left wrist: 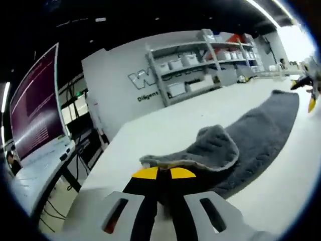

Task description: Open the folded towel by lifting each exposed corner and separating the folded layers until the towel lies flat within the target outline without major curled edges

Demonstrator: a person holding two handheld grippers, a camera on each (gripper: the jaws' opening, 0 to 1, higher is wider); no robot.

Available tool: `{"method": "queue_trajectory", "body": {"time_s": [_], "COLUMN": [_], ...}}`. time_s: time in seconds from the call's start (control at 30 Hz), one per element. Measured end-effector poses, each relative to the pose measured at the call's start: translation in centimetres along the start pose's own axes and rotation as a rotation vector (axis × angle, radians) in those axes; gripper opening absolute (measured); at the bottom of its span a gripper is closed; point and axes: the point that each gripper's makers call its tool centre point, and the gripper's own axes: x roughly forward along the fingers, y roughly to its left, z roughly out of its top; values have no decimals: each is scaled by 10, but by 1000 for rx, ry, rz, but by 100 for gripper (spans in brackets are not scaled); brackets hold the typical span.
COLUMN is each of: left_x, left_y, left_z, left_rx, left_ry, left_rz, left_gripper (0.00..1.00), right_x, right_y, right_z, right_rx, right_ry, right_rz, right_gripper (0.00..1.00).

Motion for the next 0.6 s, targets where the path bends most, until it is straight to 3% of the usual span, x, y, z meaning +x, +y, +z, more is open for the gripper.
{"method": "queue_trajectory", "body": {"time_s": [0.13,0.3,0.5,0.6], "left_x": [0,5,8,8], "left_y": [9,25,27,26], "left_z": [-11,-36,-52,-51], "left_rx": [-22,-71,-58,-41], "left_ry": [31,106,170,171], "left_rz": [32,71,86,89], "left_gripper": [5,5,8,9], "right_x": [0,0,1,1], "right_y": [0,0,1,1], "right_z": [0,0,-1,-1], "right_rx": [-1,-2,-3,-3], "right_ry": [0,4,8,7], "right_rz": [0,0,0,0], "right_gripper": [99,99,99,99]}}
